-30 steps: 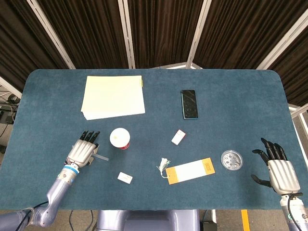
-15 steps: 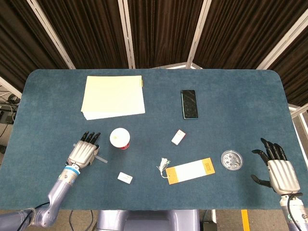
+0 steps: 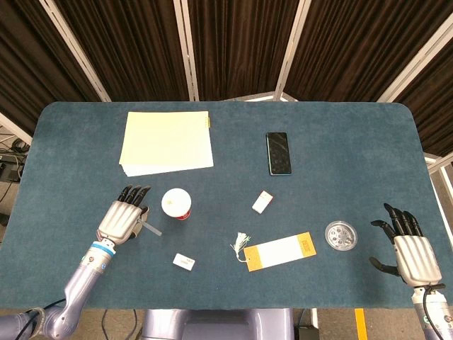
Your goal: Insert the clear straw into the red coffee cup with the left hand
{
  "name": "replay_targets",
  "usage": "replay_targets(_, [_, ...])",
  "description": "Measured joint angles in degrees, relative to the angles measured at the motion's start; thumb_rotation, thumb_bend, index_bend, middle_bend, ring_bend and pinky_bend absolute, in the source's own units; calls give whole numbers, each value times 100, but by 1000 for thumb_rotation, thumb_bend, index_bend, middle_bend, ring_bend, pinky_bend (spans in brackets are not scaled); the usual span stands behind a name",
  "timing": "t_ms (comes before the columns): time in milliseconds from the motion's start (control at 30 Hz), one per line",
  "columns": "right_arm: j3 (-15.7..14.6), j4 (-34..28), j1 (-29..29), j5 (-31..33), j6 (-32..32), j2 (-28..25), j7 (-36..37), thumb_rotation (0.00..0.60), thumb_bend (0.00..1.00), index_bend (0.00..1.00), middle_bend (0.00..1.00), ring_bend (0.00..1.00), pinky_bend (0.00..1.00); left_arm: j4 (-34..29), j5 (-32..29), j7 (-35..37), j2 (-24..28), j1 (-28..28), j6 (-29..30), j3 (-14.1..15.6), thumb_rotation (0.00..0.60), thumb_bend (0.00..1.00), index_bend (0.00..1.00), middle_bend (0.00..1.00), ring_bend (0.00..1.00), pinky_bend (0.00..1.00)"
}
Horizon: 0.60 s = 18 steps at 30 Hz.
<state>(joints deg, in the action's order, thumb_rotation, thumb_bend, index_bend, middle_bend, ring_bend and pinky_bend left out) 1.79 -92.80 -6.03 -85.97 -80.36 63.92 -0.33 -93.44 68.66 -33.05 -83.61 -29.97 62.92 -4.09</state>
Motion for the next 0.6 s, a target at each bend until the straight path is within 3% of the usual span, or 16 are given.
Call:
replay_targets(333, [-3,-8,-2,6,9,10,-45,600,140,255,0,0,0,-1596,-253,1163,861,56,219,-648,600,445,546,0,0,0])
replay_targets(600, [1,-10,-6,25,26,6,-28,600,140,254,0,0,0,-2217,-987,2309,913,-15,135,-1252,600,444,545,0,0,0])
